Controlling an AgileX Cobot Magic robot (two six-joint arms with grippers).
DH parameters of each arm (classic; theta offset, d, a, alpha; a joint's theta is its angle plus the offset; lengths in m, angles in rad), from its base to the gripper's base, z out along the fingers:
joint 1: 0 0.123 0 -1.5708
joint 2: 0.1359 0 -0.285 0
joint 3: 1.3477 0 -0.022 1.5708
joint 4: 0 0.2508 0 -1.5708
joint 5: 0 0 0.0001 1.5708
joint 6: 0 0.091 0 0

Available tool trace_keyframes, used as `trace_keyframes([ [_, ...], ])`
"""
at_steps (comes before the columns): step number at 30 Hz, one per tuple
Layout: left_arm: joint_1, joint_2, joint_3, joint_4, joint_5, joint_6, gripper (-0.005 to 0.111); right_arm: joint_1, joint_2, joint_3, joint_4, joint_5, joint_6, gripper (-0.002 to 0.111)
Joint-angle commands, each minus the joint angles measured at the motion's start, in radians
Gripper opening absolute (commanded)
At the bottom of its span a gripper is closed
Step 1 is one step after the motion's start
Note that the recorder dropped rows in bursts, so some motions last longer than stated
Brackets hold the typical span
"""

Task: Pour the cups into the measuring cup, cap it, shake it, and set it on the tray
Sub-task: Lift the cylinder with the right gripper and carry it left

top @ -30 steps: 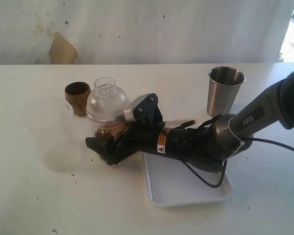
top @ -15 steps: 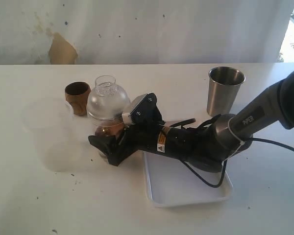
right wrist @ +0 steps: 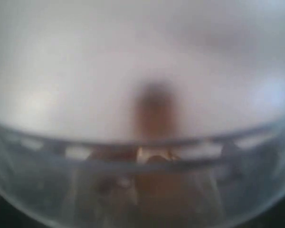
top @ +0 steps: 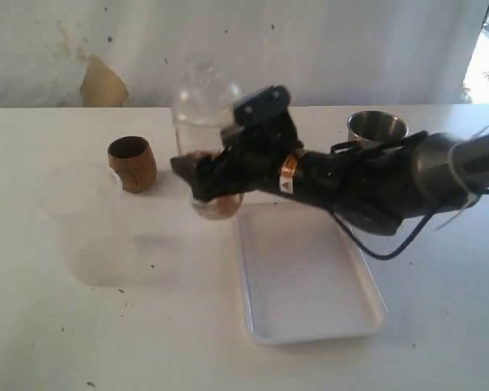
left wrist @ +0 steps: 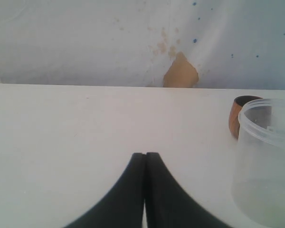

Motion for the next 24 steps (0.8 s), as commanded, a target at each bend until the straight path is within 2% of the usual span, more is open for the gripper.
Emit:
trace_keyframes([
  [1, 0.001, -0.006, 0.005, 0.003, -0.012, -0.003, 0.000, 0.010, -0.086, -0.008, -0.245, -0.117, 0.215, 0.000],
  [2, 0.001, -0.006, 0.005, 0.003, -0.012, -0.003, 0.000, 0.039, -0.102, -0.010, -0.289, -0.059, 0.221, 0.000],
  [3, 0.001, -0.006, 0.005, 0.003, -0.012, -0.003, 0.000, 0.075, -0.123, -0.010, -0.256, 0.082, 0.163, 0.000],
  [4, 0.001, -0.006, 0.005, 0.003, -0.012, -0.003, 0.000, 0.092, -0.135, -0.010, -0.119, 0.196, 0.013, 0.000],
  [5, 0.001, -0.006, 0.005, 0.003, -0.012, -0.003, 0.000, 0.088, -0.137, -0.010, 0.049, 0.224, -0.121, 0.000],
  [6, 0.001, -0.006, 0.005, 0.003, -0.012, -0.003, 0.000, 0.068, -0.137, -0.003, 0.247, 0.197, -0.225, 0.000],
  [7, 0.001, -0.006, 0.005, 0.003, -0.012, -0.003, 0.000, 0.049, -0.137, 0.012, 0.333, 0.130, -0.196, 0.000],
  [8, 0.001, -0.006, 0.005, 0.003, -0.012, -0.003, 0.000, 0.039, -0.137, 0.023, 0.266, 0.068, -0.098, 0.000],
  [9, 0.001, -0.006, 0.005, 0.003, -0.012, -0.003, 0.000, 0.040, -0.144, 0.032, 0.080, -0.015, 0.017, 0.000],
  [10, 0.001, -0.006, 0.005, 0.003, -0.012, -0.003, 0.000, 0.052, -0.156, 0.032, -0.103, -0.037, 0.106, 0.000],
  [11, 0.001, -0.006, 0.005, 0.003, -0.012, -0.003, 0.000, 0.073, -0.173, 0.032, -0.155, -0.001, 0.115, 0.000],
  [13, 0.001, -0.006, 0.005, 0.003, -0.012, -0.003, 0.000, 0.082, -0.188, 0.032, 0.090, 0.174, -0.106, 0.000],
  [14, 0.001, -0.006, 0.005, 0.003, -0.012, -0.003, 0.000, 0.067, -0.185, 0.034, 0.320, 0.183, -0.231, 0.000],
  [15, 0.001, -0.006, 0.005, 0.003, -0.012, -0.003, 0.000, 0.058, -0.182, 0.044, 0.398, 0.159, -0.243, 0.000],
  [16, 0.001, -0.006, 0.005, 0.003, -0.012, -0.003, 0.000, 0.056, -0.186, 0.057, 0.330, 0.134, -0.199, 0.000],
  [18, 0.001, -0.006, 0.005, 0.003, -0.012, -0.003, 0.000, 0.089, -0.217, 0.068, 0.013, 0.126, -0.046, 0.000],
  [19, 0.001, -0.006, 0.005, 0.003, -0.012, -0.003, 0.000, 0.114, -0.228, 0.068, -0.057, 0.145, -0.021, 0.000],
  [20, 0.001, -0.006, 0.005, 0.003, -0.012, -0.003, 0.000, 0.124, -0.232, 0.068, -0.023, 0.166, -0.082, 0.000],
  [22, 0.001, -0.006, 0.005, 0.003, -0.012, -0.003, 0.000, 0.093, -0.222, 0.068, 0.316, 0.146, -0.241, 0.000],
  [23, 0.001, -0.006, 0.005, 0.003, -0.012, -0.003, 0.000, 0.076, -0.215, 0.072, 0.410, 0.109, -0.242, 0.000],
  [24, 0.001, -0.006, 0.005, 0.003, -0.012, -0.003, 0.000, 0.070, -0.212, 0.076, 0.344, 0.080, -0.177, 0.000],
])
